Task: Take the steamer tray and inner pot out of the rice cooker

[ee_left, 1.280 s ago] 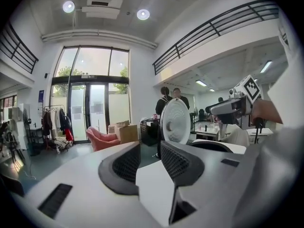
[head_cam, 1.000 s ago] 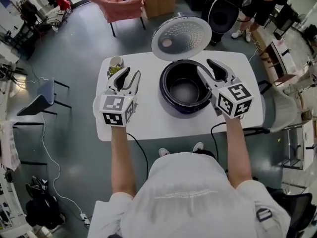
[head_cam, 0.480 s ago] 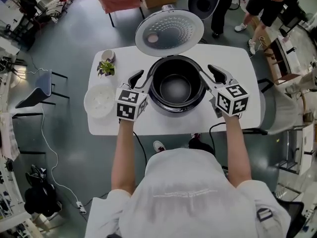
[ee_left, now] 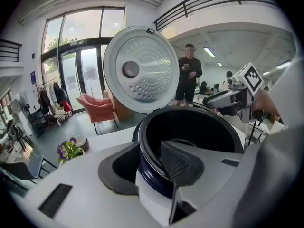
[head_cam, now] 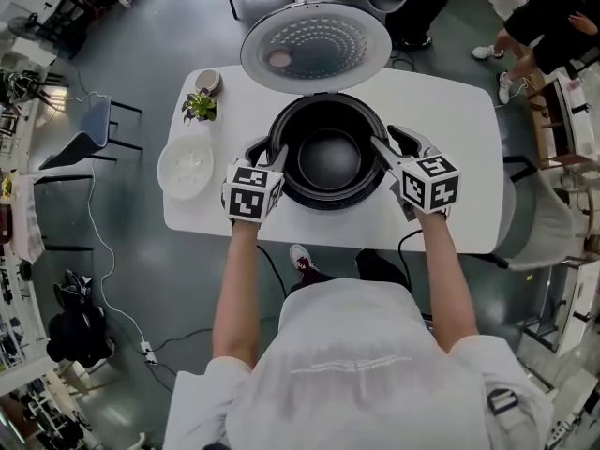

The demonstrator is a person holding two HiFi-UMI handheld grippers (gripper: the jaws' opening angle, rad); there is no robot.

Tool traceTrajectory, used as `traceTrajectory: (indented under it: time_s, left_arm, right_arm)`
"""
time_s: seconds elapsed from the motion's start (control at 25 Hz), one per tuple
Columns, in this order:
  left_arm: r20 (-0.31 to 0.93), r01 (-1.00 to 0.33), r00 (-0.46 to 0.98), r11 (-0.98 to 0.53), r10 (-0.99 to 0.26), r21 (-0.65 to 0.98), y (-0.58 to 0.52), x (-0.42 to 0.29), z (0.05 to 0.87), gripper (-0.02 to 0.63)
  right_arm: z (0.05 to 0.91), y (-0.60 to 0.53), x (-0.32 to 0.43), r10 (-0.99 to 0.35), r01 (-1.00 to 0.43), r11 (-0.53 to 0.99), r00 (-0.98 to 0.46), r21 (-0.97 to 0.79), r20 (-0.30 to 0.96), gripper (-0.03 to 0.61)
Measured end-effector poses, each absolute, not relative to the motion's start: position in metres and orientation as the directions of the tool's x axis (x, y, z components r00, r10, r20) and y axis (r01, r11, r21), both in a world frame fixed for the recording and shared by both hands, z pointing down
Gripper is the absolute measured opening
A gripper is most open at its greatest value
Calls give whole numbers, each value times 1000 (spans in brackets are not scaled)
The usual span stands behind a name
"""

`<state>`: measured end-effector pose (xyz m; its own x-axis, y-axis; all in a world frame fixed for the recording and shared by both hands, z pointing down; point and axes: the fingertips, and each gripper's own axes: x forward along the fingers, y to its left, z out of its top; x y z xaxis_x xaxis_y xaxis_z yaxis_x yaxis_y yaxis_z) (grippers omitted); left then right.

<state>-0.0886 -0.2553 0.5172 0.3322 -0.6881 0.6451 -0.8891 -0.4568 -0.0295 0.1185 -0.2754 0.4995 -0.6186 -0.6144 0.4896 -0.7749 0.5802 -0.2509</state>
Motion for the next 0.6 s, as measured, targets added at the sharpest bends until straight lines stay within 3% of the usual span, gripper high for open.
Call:
traceTrajectory:
  time_s: [0.6]
  left_arm:
    - [670, -921, 201, -371, -715, -120, -248, -89, 533, 179]
  right_arm:
    - [528, -266, 109, -557, -739, 615, -655, -277, 511, 160]
